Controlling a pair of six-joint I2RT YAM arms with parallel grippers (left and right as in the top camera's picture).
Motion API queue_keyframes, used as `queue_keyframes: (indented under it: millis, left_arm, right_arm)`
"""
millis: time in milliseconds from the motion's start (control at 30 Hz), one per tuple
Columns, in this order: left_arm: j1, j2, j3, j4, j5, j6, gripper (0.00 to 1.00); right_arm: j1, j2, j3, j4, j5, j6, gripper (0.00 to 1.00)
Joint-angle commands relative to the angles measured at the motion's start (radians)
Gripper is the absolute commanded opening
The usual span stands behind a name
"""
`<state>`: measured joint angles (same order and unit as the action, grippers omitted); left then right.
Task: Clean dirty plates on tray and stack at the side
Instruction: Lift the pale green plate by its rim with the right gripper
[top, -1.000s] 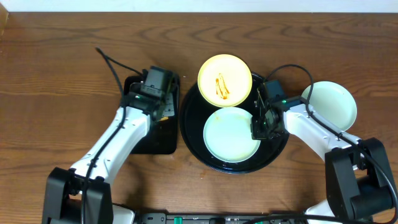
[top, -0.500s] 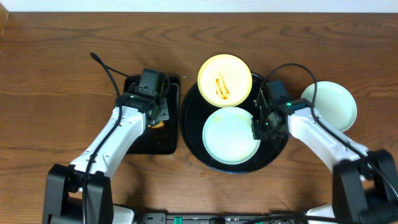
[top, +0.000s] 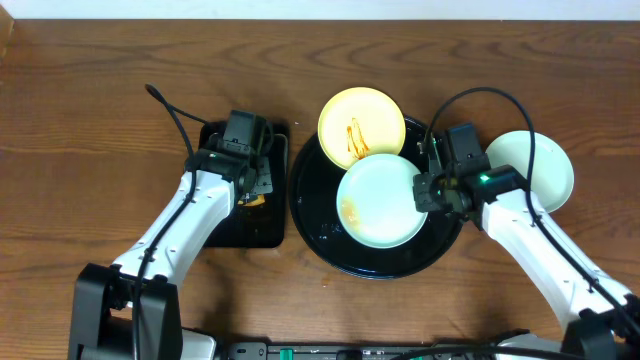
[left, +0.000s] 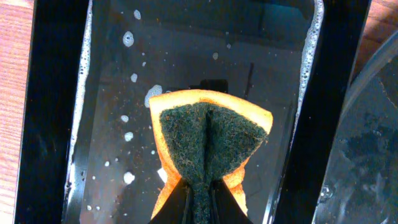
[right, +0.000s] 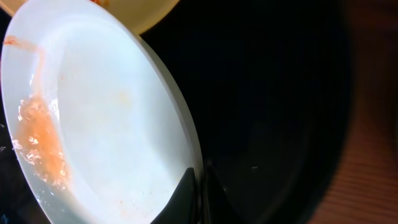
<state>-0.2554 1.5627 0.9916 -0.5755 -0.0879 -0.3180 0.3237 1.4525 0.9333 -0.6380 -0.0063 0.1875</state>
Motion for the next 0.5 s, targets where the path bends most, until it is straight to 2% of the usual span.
queue_keyframes:
  millis: [0,200,467]
  left_arm:
    - [0.005,0.008,-0.006,0.000,-0.001,-0.010,0.09]
    - [0.005,0.008,-0.006,0.000,-0.001,-0.010,0.09]
    - [0.005,0.008,-0.006,0.000,-0.001,-0.010,0.09]
  right_arm:
    - [-0.002,-0.068,0.002,0.010,0.078,-0.073,0.01]
    - [-0.002,-0.146,0.002,0.016,0.176,-0.127,0.01]
    - [0.011,-0.238,0.002,0.113,0.291,-0.280,0.01]
